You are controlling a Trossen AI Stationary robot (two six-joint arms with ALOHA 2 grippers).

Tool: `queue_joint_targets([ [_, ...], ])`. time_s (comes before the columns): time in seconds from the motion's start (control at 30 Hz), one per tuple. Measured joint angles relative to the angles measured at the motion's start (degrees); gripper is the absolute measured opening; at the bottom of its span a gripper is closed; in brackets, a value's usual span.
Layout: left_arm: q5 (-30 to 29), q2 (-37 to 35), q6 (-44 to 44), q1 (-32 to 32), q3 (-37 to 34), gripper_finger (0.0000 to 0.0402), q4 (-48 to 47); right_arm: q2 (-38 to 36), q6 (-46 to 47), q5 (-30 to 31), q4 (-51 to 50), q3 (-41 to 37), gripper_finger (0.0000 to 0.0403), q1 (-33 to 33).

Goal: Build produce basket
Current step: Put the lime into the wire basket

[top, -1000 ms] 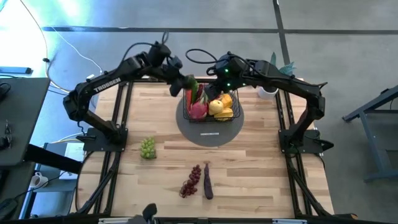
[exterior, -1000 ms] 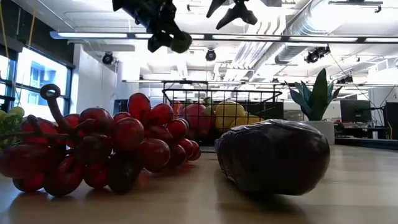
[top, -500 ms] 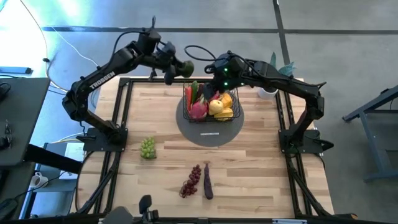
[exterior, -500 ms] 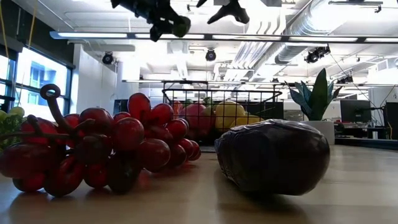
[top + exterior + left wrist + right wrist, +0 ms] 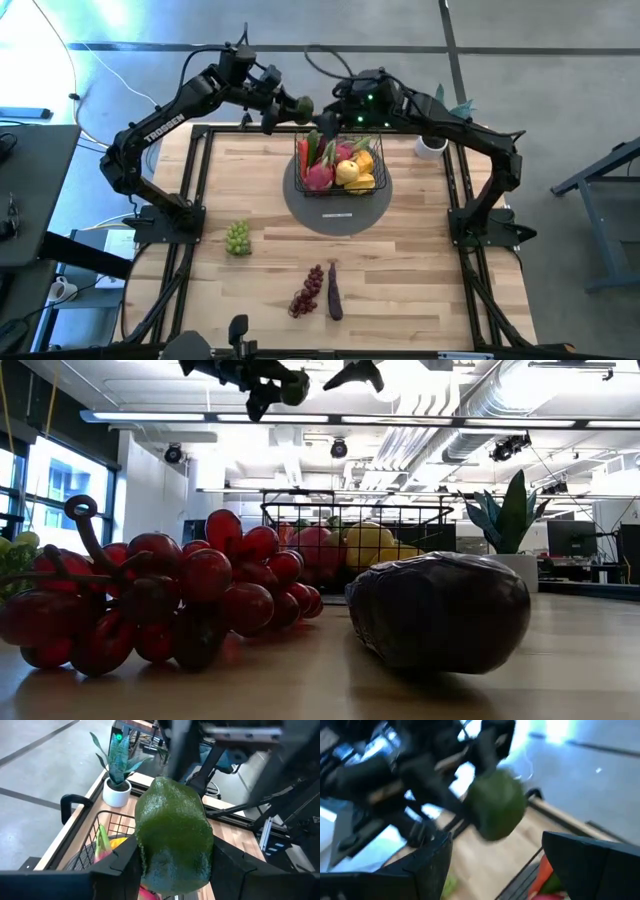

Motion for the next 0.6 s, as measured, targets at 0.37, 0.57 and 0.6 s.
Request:
queue_joint_targets([
  [0.37, -5.05, 0.0, -0.29, -3.17, -0.02, 0.0163, 3.03, 0.02, -0.01, 1.86, 6.79, 0.02, 0.0291, -2.27],
  [0.57, -9.61, 0.01, -0.47, -4.75, -0.04, 0.0163, 4.76, 0.02, -0.03, 0.75, 6.57, 0.02, 0.0291, -2.27],
  [0.6, -10.32, 0.0, -0.54, -5.18, -0.04, 0.0163, 5.59, 0.06, -0.03, 0.75, 6.5, 0.02, 0.0291, -2.27],
])
